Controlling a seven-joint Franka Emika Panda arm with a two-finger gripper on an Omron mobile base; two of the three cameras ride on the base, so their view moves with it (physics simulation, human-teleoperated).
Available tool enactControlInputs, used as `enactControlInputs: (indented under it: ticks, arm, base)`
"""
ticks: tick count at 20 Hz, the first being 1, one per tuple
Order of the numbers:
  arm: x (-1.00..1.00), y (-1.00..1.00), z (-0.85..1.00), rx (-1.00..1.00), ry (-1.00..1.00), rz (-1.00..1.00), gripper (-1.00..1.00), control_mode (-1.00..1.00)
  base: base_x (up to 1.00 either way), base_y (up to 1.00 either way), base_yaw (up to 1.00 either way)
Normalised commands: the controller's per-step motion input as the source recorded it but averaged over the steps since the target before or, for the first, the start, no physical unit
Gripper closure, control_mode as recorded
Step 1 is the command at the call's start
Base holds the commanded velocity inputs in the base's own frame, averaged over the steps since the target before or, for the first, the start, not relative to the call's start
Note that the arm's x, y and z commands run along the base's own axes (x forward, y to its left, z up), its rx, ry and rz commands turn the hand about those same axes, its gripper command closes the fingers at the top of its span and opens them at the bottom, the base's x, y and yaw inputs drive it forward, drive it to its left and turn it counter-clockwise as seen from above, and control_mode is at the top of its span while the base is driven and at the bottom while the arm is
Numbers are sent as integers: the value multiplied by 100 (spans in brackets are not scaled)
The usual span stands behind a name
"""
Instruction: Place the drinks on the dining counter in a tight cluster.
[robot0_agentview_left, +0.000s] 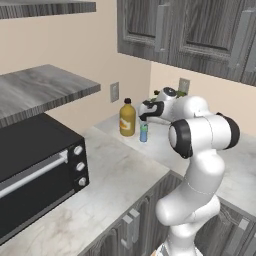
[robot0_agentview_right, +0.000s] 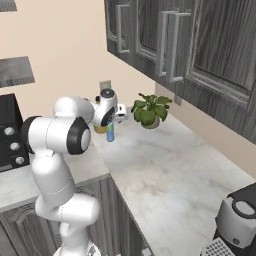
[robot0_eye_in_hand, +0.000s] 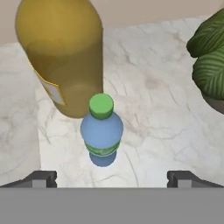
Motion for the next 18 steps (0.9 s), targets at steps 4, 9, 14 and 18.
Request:
enactControlInputs:
  ticks: [4,9,14,18]
  arm:
    - [0,6,-6,0,4,2,-100,-100]
    - [12,3,-3,0,4,2,-100,-100]
    - [20,1,-2,0,3,1,-100,-100]
    - [26,4,-6,0,1,0,-100,-100]
  base:
    - [0,0,0]
    - [0,0,0]
    - [0,0,0]
    - [0,0,0]
